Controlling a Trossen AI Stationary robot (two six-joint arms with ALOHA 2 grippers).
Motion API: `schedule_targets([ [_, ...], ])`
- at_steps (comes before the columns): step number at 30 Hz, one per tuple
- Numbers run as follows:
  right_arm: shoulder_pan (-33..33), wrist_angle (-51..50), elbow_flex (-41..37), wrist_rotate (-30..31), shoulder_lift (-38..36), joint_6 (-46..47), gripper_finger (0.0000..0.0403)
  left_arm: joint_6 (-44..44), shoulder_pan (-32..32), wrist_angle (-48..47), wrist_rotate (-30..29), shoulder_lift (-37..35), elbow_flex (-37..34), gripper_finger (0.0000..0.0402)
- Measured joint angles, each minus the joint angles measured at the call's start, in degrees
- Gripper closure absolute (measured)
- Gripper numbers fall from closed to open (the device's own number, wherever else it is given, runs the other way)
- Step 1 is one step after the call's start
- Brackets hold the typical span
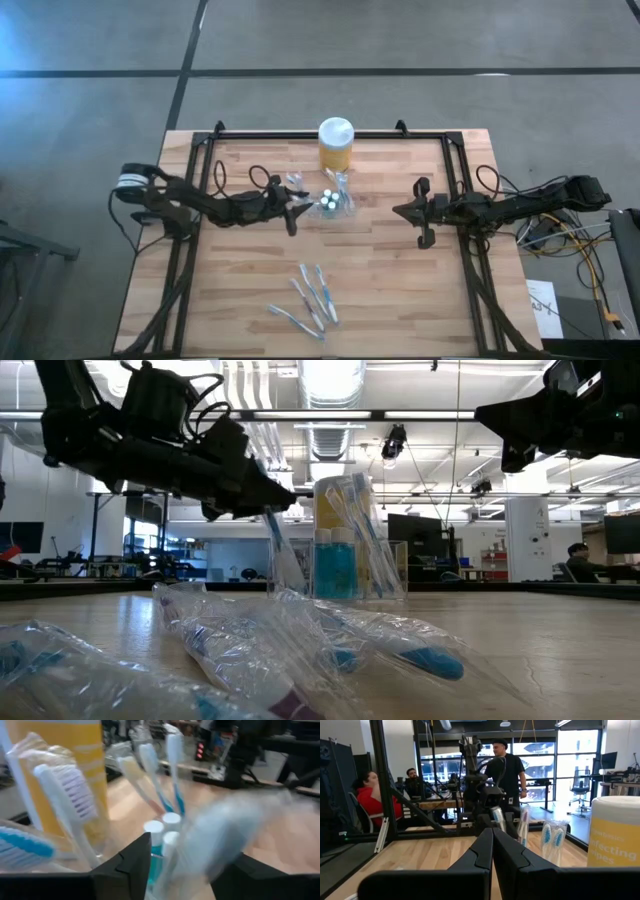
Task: Pick & Place toothbrushing station
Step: Put the blue toothbrush into the transparent organizer
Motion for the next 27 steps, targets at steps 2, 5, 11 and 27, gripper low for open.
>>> schedule_targets([
  [2,0.0,-0.02,0.0,0.0,0.0,0.0,0.0394,-0.98,0.0,-4.58,2.16,-2.85,0.0,0.0213],
  [5,0.0,0.0,0.0,0.0,0.0,0.0,0.0394,-2.02,0.0,-12.94,3.82,-7.94,0.0,0.0189],
  [11,0.02,0.0,0.0,0.0,-0.02,0.05,0.0394,1.35,0.0,-22.09,4.01,-19.38,0.0,0.0156],
  [27,0.02,-0.42,0.02,0.0,-0.02,0.32,0.0394,9.38,-0.15,-58.66,24.24,-55.36,-0.24,0.0151],
])
